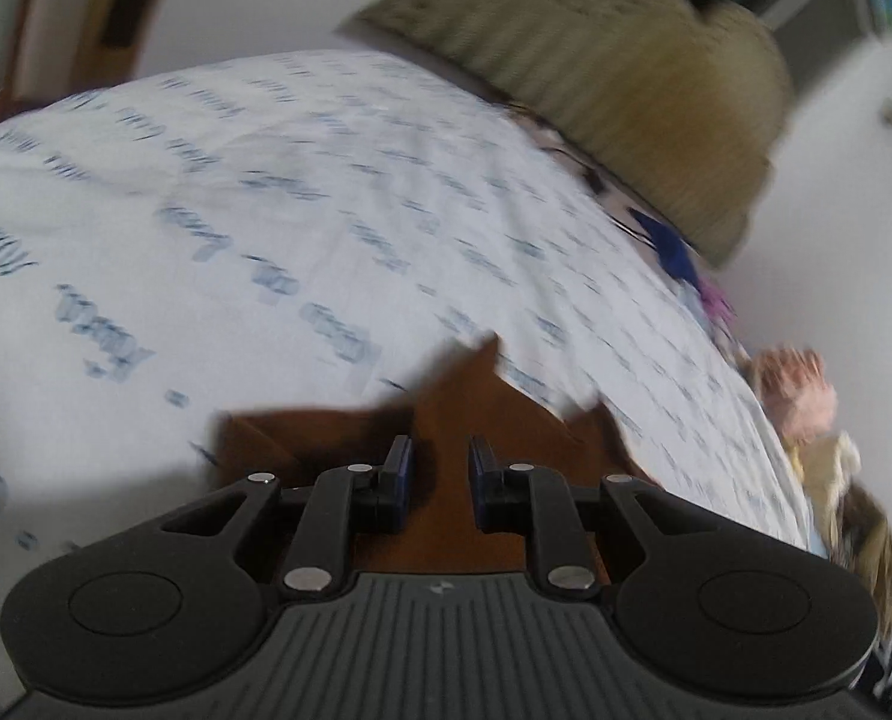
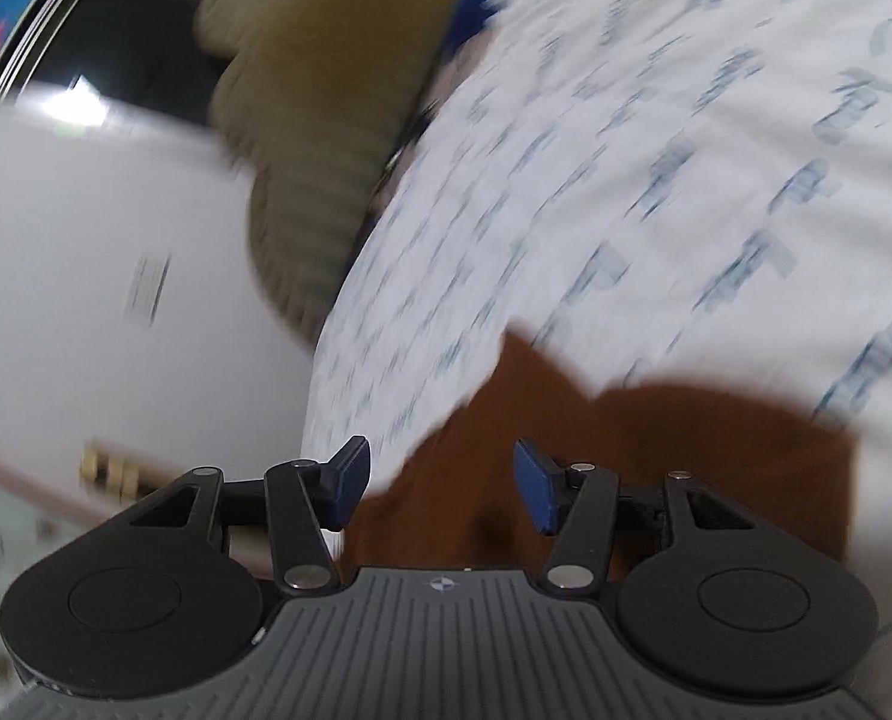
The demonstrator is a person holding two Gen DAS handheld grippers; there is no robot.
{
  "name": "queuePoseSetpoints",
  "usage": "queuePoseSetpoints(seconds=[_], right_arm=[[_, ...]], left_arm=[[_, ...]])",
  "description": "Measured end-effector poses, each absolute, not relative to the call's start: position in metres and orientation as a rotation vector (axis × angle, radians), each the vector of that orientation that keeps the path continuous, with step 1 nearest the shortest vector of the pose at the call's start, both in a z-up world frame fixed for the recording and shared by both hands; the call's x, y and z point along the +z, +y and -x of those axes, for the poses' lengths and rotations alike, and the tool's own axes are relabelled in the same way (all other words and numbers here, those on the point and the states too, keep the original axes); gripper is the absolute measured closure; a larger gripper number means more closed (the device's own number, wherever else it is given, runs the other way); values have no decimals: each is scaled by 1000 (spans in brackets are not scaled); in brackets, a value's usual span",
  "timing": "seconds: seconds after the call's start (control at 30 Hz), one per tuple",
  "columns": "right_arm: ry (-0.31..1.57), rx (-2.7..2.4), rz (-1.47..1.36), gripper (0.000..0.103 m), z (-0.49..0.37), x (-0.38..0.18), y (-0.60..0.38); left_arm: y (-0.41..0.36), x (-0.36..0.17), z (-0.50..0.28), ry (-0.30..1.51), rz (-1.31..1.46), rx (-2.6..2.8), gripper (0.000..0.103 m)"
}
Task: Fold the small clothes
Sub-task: 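Open the left gripper and lift it away while the right gripper keeps holding the hem, then release the hem with the right gripper and lift both open grippers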
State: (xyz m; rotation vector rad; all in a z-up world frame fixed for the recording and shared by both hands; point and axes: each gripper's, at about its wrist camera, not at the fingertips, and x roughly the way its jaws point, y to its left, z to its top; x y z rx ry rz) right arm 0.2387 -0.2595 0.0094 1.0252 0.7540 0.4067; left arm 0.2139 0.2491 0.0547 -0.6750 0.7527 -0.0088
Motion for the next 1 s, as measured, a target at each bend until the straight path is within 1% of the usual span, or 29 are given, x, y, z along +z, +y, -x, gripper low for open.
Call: queuePoseSetpoints(seconds=[0.1, 0.17, 0.2, 0.23, 0.3, 0.33, 0.4, 0.47, 0.5, 0.63, 0.73, 0.77, 0.8, 0.87, 0.93, 1.0], right_arm=[[769, 469, -928, 48, -223, 14, -235], [757, 414, -818, 48, -209, 18, -227], [759, 366, -775, 53, -203, 17, -230], [764, 309, -750, 57, -199, 14, -236], [764, 238, -758, 79, -194, 8, -256], [762, 224, -794, 81, -193, 6, -268], [744, 189, -862, 78, -187, 4, -292], [714, 190, -880, 69, -180, 9, -304], [700, 199, -876, 68, -175, 13, -307], [666, 326, -861, 68, -153, 26, -298], [687, 424, -799, 68, -136, 33, -271], [693, 447, -772, 68, -131, 34, -262], [701, 449, -737, 65, -126, 34, -255], [740, 411, -680, 66, -118, 31, -247], [754, 358, -688, 77, -112, 23, -256], [755, 307, -693, 103, -105, 19, -271]], left_arm=[[220, 54, -214, 771, 588, -78, 84], [211, 46, -213, 791, 549, -64, 84], [213, 40, -212, 795, 557, -51, 84], [219, 35, -210, 793, 588, -34, 84], [237, 29, -206, 778, 694, -33, 84], [244, 31, -203, 766, 721, -18, 84], [253, 43, -198, 743, 689, 58, 84], [259, 53, -192, 712, 686, 17, 84], [259, 60, -187, 700, 675, 3, 84], [232, 83, -167, 655, 579, -90, 84], [200, 92, -159, 648, 492, -165, 83], [191, 91, -160, 651, 470, -181, 83], [185, 87, -164, 666, 459, -184, 83], [178, 74, -176, 727, 456, -185, 83], [185, 53, -187, 787, 488, -139, 83], [202, 29, -191, 820, 549, -119, 84]])
